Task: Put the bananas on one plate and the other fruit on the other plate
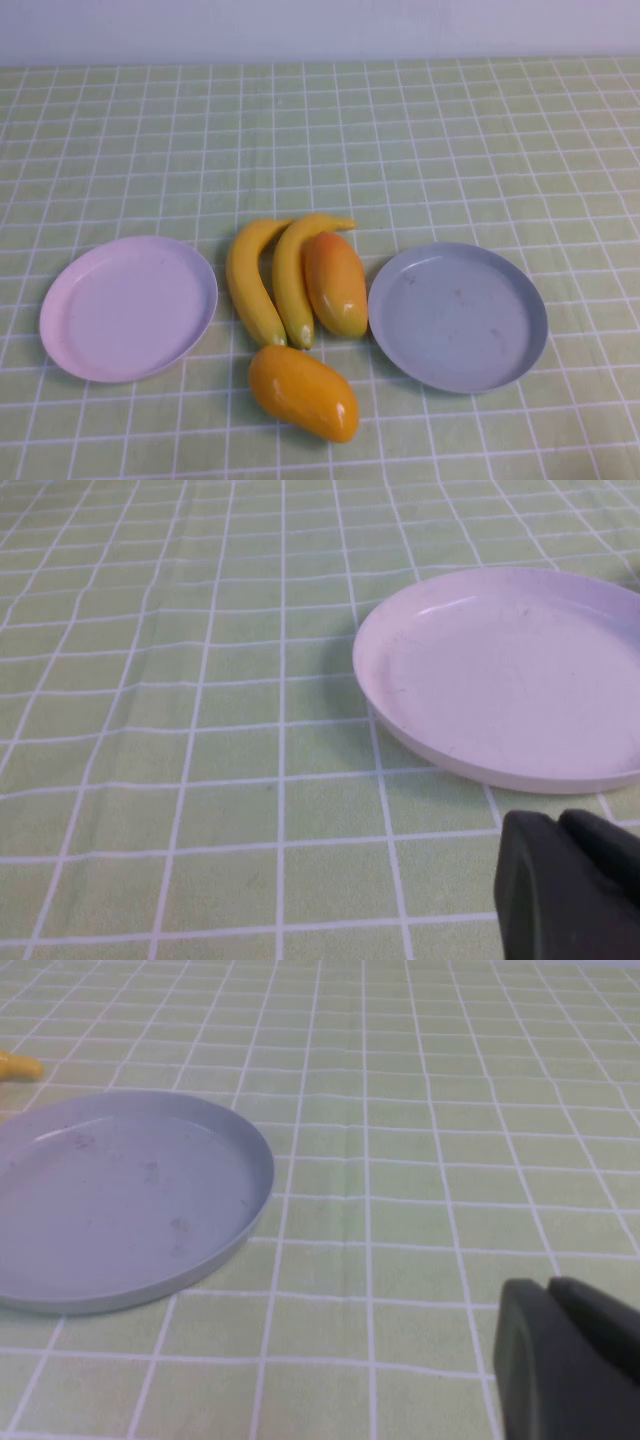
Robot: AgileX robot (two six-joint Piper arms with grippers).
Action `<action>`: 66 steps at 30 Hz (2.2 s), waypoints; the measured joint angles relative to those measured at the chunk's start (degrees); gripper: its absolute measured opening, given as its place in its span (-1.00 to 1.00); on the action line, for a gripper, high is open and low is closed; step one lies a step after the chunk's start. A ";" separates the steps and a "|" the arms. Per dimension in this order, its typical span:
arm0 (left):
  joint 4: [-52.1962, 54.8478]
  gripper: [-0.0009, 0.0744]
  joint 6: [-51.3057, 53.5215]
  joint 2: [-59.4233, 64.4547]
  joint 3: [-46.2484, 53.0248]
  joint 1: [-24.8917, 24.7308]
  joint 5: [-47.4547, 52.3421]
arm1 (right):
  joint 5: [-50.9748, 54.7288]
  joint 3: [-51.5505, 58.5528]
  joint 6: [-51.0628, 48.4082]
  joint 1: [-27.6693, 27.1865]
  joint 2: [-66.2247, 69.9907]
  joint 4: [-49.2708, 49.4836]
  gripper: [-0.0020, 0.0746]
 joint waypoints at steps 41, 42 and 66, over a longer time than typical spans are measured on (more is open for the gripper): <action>-28.43 -0.98 -3.00 0.00 0.00 0.00 -11.61 | 0.00 0.00 0.00 0.00 0.00 0.00 -0.99; -29.52 -0.98 -3.09 0.00 0.00 0.00 -12.40 | 0.00 0.00 0.00 0.00 0.00 0.00 -0.99; -34.84 -0.98 29.83 32.92 -30.78 0.00 23.65 | 0.00 0.00 0.00 0.00 0.00 0.00 -0.99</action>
